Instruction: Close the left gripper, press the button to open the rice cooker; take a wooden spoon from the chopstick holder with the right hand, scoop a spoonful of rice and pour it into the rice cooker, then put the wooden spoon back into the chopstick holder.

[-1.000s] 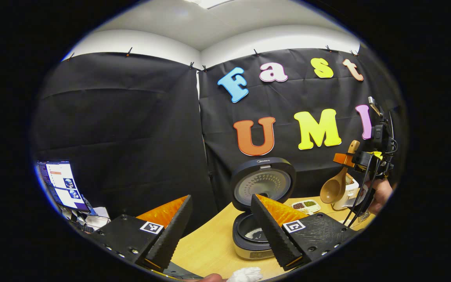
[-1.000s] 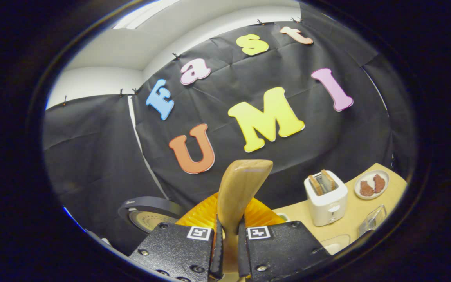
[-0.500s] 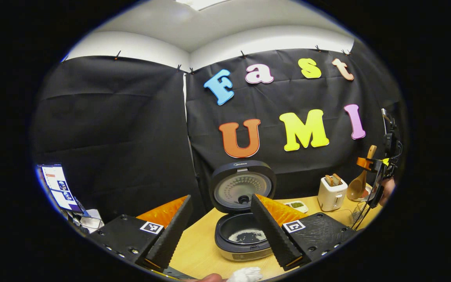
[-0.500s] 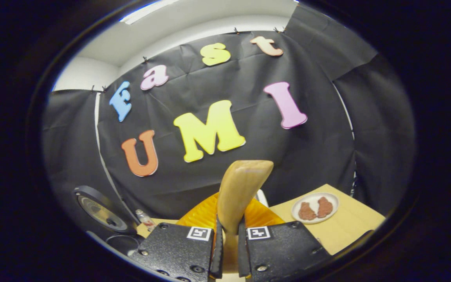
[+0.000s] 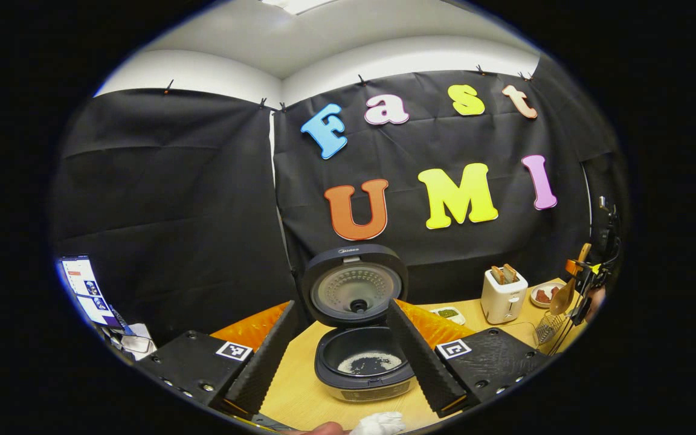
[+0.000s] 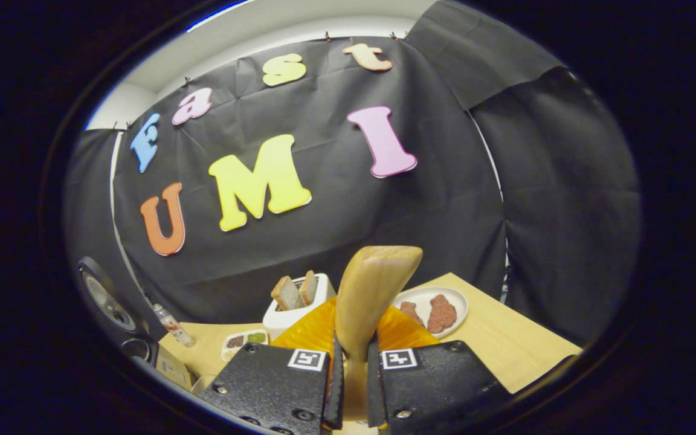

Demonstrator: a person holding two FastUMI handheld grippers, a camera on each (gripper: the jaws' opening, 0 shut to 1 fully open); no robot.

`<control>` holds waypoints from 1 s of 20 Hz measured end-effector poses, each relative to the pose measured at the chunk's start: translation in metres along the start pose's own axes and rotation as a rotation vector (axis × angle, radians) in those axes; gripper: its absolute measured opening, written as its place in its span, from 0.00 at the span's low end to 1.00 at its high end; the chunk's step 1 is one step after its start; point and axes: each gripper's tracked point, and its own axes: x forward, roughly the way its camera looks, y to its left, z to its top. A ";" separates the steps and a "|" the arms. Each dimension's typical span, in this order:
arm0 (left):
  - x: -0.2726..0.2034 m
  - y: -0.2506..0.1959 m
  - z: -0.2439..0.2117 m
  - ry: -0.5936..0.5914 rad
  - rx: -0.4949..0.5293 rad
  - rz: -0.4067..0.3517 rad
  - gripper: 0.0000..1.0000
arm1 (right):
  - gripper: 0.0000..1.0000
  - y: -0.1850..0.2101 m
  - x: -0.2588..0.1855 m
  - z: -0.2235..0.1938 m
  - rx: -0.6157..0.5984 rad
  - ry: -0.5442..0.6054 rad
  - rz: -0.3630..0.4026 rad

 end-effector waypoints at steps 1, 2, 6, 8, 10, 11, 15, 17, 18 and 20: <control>0.001 -0.003 0.000 -0.001 0.006 -0.004 0.95 | 0.20 -0.006 0.002 -0.007 0.006 0.005 -0.007; 0.001 -0.005 0.000 0.000 0.010 -0.009 0.95 | 0.20 -0.010 0.003 -0.011 0.005 0.006 -0.016; 0.003 -0.012 0.000 0.009 0.017 -0.020 0.95 | 0.20 -0.026 0.012 -0.039 0.025 0.039 -0.041; 0.004 -0.014 0.000 0.010 0.024 -0.025 0.95 | 0.20 -0.037 0.013 -0.054 0.023 0.057 -0.063; 0.004 -0.014 -0.001 0.011 0.031 -0.024 0.95 | 0.20 -0.044 0.013 -0.067 0.035 0.077 -0.078; 0.004 -0.014 -0.001 0.013 0.033 -0.025 0.95 | 0.20 -0.048 0.016 -0.077 0.042 0.093 -0.083; 0.005 -0.015 0.002 0.008 0.035 -0.025 0.95 | 0.19 -0.055 0.011 -0.092 0.066 0.141 -0.094; 0.006 -0.014 0.004 0.003 0.035 -0.024 0.95 | 0.34 -0.052 0.011 -0.097 0.050 0.169 -0.086; 0.006 -0.014 0.003 0.006 0.035 -0.023 0.95 | 0.56 -0.048 0.011 -0.099 0.040 0.189 -0.068; 0.008 -0.014 0.002 0.009 0.036 -0.020 0.95 | 1.00 -0.055 0.007 -0.096 0.002 0.182 -0.094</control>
